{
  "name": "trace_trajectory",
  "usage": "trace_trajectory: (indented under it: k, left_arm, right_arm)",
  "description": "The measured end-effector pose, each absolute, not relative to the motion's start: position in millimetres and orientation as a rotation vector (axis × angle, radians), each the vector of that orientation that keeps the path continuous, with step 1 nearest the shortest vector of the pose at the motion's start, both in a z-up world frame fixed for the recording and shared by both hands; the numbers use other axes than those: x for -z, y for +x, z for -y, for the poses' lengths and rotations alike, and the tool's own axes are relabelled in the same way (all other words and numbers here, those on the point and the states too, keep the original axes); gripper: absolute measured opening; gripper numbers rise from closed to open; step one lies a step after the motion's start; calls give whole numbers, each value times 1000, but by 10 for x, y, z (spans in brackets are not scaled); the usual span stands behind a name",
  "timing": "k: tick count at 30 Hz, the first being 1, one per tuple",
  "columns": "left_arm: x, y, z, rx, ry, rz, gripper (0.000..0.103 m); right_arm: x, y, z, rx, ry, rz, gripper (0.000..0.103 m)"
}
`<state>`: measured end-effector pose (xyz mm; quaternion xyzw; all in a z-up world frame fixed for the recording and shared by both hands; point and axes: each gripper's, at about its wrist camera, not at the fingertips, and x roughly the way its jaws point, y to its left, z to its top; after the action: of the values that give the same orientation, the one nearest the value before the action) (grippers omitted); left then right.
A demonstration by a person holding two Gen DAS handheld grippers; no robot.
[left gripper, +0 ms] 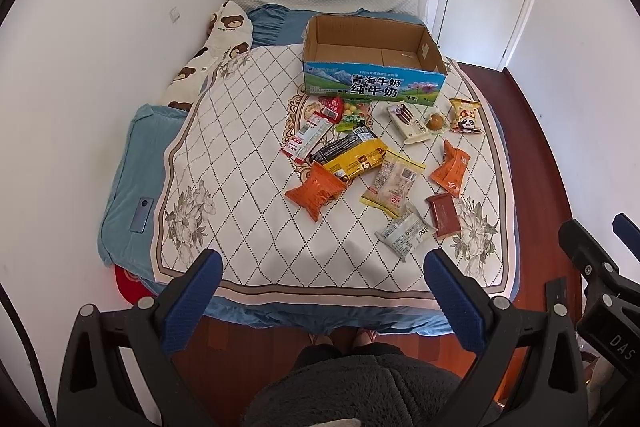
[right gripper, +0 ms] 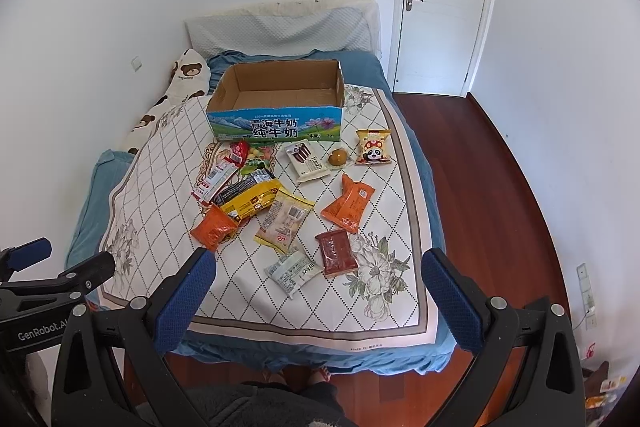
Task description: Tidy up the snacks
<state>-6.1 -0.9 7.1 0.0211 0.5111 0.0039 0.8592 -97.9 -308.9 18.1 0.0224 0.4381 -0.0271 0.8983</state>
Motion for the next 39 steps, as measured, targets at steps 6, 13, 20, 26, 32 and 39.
trace_trajectory:
  k: [6, 13, 20, 26, 32, 39]
  left_arm:
    - [-69, -60, 16, -6, 45, -1076, 103]
    - [-54, -63, 35, -7, 46, -1078, 103]
    - [-55, -54, 44, -7, 47, -1081, 103]
    - [-60, -17, 37, -10, 46, -1080, 103]
    - [-56, -12, 24, -11, 45, -1080, 103]
    - [-30, 88, -16, -21, 53, -1071, 103]
  right_arm:
    - [-183, -983, 3083, 55, 44, -906, 103]
    - [-182, -984, 3084, 56, 46, -906, 103]
    - [-183, -989, 3083, 57, 45, -904, 103]
    - [-189, -958, 3071, 52, 43, -906, 103]
    - [-198, -937, 3060, 51, 43, -906, 103]
    - [-147, -818, 3045, 52, 58, -919, 103]
